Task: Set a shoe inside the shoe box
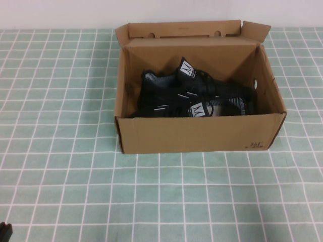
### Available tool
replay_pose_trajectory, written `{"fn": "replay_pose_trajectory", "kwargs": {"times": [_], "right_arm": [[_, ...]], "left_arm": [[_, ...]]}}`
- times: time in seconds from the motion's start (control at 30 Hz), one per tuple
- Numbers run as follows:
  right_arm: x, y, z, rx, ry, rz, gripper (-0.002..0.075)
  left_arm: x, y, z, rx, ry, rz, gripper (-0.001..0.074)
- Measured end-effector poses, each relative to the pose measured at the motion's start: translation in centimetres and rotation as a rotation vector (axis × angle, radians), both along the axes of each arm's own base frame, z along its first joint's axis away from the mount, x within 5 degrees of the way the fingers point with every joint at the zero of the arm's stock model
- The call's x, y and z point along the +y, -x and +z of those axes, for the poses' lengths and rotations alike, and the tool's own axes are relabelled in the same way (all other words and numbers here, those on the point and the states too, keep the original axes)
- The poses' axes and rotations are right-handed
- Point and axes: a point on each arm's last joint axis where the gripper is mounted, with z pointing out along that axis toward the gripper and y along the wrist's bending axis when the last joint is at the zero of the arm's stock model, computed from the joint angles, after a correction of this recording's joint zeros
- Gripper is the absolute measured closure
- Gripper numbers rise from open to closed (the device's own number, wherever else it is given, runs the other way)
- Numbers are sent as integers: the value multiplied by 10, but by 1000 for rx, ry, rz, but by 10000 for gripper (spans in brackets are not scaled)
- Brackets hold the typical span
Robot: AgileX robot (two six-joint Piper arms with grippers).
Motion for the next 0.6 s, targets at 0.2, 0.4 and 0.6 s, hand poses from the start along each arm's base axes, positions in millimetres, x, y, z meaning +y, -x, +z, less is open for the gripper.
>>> {"fn": "replay_pose_trajectory", "kwargs": {"times": [0.2, 0.4, 0.6], "right_arm": [[-1, -1, 2, -30, 8, -13, 734], [-5, -5, 12, -139, -36, -66, 734], [-10, 1, 17, -279, -78, -121, 734]], "left_arm": [[0, 0, 0, 0, 0, 0, 739], [0, 0, 0, 1, 0, 0, 739], [0, 0, 0, 1, 0, 0, 739]]}}
